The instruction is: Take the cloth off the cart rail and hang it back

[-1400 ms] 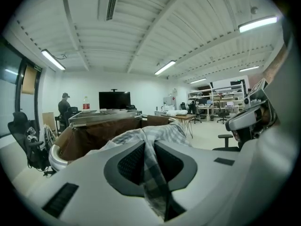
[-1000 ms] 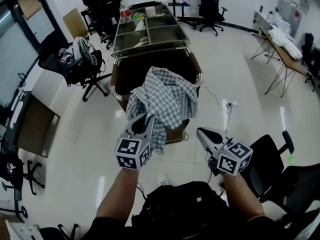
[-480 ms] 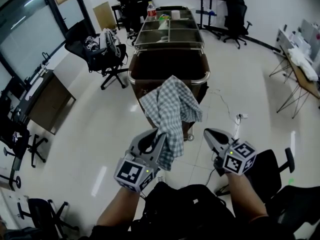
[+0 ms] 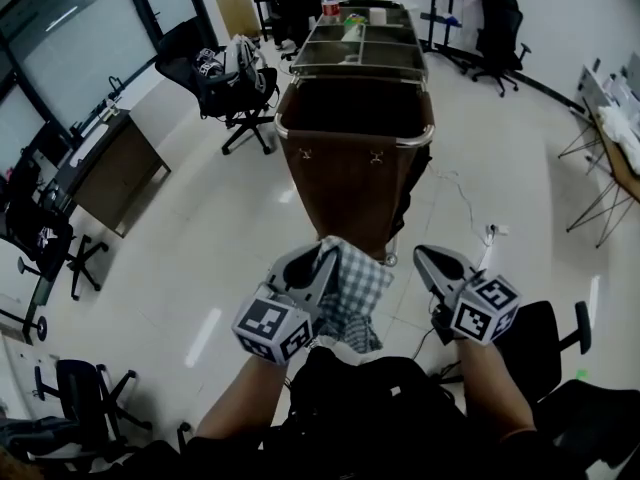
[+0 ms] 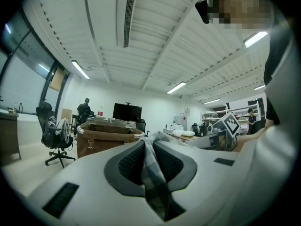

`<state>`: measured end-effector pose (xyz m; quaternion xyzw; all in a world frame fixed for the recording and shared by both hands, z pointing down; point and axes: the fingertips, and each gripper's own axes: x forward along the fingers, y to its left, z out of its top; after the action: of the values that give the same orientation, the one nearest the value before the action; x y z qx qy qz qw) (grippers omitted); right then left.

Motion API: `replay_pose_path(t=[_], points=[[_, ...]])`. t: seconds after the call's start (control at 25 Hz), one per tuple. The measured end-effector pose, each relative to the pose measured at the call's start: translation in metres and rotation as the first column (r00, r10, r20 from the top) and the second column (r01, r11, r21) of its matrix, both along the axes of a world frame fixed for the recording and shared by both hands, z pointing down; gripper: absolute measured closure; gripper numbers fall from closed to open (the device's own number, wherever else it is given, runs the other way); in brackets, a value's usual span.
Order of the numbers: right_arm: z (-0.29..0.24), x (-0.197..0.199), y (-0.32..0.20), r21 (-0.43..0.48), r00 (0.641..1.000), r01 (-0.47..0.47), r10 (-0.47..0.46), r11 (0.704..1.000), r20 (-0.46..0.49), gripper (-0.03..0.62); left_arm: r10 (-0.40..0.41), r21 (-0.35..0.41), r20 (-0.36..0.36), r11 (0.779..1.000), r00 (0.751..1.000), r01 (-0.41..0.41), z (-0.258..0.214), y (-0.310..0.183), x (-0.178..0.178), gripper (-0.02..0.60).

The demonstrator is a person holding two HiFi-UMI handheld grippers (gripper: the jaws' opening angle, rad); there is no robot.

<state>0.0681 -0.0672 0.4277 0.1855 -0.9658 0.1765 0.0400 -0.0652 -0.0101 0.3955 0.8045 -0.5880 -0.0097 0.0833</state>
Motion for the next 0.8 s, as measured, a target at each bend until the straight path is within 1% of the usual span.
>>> replay_pose_path(t=[0.16,0.36,0.48,0.6,0.8], points=[[0.003,0.005,-0.002,-0.011,1.0,-0.019,0.019,1.0,0.023,0.571,-0.019,0.01,0.015,1.0,1.0,0.018,0.0,0.009,-0.007,0.535],[0.0,0.004,0.004,0.0,0.999,-0.01,0.01,1.0,0.036,0.571,-0.073,0.024,0.029,0.997,0.997,0.073,0.003,0.019,-0.017,0.535],[-0.001,0.004,0.002,0.002,0.999,-0.013,0.013,1.0,0.036,0.571,-0.067,0.02,0.037,0.998,0.997,0.066,0.005,0.02,-0.016,0.535],[0.0,0.005,0.001,0.004,0.999,-0.014,0.014,1.0,0.033,0.571,-0.063,0.031,0.032,0.998,0.998,0.062,0.003,0.021,-0.013,0.535],[-0.001,0.008,0.002,0.007,0.999,-0.016,0.016,1.0,0.031,0.571,-0.072,0.036,0.04,0.997,0.997,0.07,-0.002,0.017,-0.011,0.535]])
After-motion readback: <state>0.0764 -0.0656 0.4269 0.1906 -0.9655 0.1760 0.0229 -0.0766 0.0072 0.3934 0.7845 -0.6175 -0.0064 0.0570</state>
